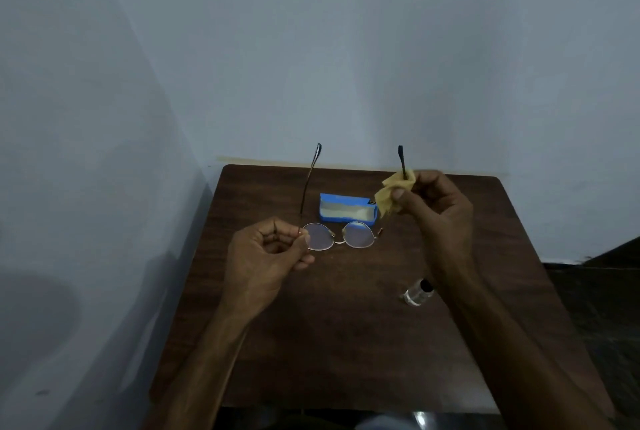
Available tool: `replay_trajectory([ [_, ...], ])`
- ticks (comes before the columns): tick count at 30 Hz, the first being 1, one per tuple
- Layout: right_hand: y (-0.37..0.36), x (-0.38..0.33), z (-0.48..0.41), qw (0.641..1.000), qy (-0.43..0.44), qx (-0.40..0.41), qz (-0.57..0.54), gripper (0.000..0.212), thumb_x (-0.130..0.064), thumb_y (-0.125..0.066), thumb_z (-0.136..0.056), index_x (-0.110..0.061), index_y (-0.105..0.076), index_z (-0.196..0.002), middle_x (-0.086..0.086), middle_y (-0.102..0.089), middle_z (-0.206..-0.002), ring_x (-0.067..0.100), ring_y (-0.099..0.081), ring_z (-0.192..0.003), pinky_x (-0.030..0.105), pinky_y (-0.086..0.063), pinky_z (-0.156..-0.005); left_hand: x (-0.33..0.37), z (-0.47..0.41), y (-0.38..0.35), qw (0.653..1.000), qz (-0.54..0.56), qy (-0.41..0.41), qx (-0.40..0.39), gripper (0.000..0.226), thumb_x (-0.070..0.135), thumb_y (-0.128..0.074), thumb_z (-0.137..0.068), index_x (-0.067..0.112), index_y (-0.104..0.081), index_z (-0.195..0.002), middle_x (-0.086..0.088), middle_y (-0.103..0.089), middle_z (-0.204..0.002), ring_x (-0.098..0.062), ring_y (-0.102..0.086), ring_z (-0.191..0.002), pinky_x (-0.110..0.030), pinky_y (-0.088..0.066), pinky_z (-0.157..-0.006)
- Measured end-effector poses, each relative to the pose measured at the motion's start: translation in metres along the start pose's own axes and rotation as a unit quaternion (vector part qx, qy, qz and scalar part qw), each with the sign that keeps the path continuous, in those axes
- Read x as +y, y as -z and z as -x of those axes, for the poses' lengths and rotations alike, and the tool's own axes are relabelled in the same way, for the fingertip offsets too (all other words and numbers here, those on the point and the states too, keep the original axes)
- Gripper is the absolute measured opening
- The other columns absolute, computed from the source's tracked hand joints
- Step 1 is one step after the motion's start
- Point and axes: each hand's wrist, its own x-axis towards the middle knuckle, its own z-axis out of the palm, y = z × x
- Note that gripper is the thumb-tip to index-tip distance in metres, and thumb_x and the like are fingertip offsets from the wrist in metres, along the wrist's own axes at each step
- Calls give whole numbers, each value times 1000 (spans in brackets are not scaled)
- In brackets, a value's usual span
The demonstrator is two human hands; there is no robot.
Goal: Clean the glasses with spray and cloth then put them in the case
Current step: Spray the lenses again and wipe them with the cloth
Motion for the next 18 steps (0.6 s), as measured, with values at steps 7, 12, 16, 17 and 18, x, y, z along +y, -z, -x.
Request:
replay_trajectory([
  [7, -8, -23, -32, 1000, 25, 17, 8, 6, 4, -68, -95, 4, -69, -100, 5, -75, -84, 13, -72, -75, 23, -56, -69, -2, -3, 1, 1000, -18, -15, 3, 6, 1, -79, -87, 6, -75, -89, -10, -79, -77, -25, -78, -66, -26, -63, -59],
  [12, -12, -11, -26, 999, 15, 26, 26, 8, -1, -71, -95, 3, -71, -102, 7, -75, -88, 12, -71, -78, 23, -57, -72, -2, -5, -1, 999, 0, -4, 35, 6, 7, -78, -87, 8, -75, -93, -8, -80, -79, -26, -79, -70, -27, -64, -63],
  [16, -15, 11, -7, 997, -5, 12, 76, 11, -3, -76, -92, -5, -73, -102, 9, -78, -94, 16, -74, -86, 33, -61, -80, 0, -5, -1, 997, 60, 5, 52, 10, 11, -79, -84, 7, -75, -92, -13, -79, -80, -27, -79, -71, -29, -65, -63],
  [17, -16, 17, -2, 996, -9, 6, 84, 12, -3, -77, -91, -6, -74, -101, 11, -78, -96, 22, -75, -89, 38, -62, -81, 0, -6, -2, 996, 74, 9, 55, 11, 10, -78, -84, 6, -75, -93, -14, -79, -81, -28, -79, -71, -29, -65, -63],
  [18, -17, 24, 4, 996, -14, -1, 90, 12, -4, -78, -91, -8, -74, -101, 11, -77, -97, 29, -75, -92, 42, -61, -83, 0, -7, -2, 995, 85, 12, 59, 10, 8, -78, -84, 5, -75, -94, -14, -79, -82, -28, -79, -72, -29, -65, -63],
])
